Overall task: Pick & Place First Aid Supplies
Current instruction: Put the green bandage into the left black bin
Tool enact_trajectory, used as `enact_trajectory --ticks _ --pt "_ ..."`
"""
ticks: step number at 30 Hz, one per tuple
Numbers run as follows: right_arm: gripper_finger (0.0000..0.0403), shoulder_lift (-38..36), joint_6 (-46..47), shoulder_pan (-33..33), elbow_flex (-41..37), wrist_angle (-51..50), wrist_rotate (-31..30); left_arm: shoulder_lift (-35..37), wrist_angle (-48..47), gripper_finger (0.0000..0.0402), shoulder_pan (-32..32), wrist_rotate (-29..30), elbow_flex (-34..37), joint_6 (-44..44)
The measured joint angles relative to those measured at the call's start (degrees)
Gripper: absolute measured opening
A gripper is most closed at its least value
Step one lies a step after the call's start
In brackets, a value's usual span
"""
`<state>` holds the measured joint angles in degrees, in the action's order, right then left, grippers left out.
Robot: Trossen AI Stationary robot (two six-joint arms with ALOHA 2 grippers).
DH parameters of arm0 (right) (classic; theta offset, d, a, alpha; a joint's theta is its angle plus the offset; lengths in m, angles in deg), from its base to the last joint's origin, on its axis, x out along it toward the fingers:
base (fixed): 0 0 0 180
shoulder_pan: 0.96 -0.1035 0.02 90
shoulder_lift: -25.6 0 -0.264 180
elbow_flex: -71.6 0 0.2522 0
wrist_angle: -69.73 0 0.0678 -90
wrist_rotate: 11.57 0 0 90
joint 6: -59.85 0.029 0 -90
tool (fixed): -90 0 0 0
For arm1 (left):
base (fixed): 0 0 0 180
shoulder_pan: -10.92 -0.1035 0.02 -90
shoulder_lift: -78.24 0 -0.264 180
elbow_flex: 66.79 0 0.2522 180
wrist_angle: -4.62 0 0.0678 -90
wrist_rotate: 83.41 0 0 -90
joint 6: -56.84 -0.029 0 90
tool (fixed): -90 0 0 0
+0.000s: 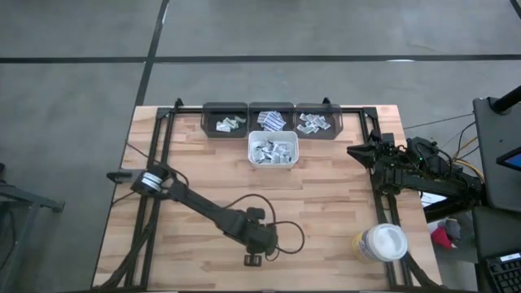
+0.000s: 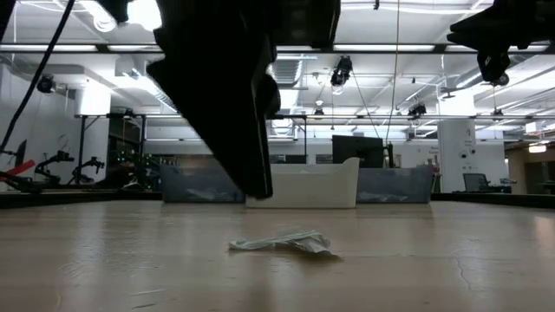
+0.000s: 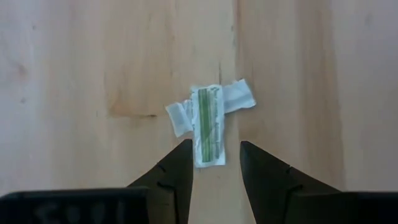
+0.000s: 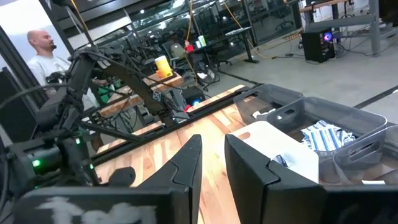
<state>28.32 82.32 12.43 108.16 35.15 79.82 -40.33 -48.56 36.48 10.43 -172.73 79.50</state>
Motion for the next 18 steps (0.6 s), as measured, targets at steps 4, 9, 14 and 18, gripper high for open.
enact_trajectory --ticks 4,9,14,18 --pt "0.0074 0.0 -0.02 0.02 0.0 0.01 0.0 -1.53 0.0 0.0126 -0.07 0.0 0.0 0.19" --pt "0.0082 0.0 -0.05 0.0 0.0 0.0 0.0 -2.65 0.41 0.0126 -0.38 0.0 0.1 0.31" --pt "0.0088 0.0 -0.08 0.0 0.0 0.02 0.0 -3.94 0.42 0.0125 -0.86 -0.66 0.28 1.49" --pt "0.0088 0.0 -0.1 0.01 0.0 0.01 0.01 -5.13 0.39 0.0117 -0.96 -1.36 0.22 2.77"
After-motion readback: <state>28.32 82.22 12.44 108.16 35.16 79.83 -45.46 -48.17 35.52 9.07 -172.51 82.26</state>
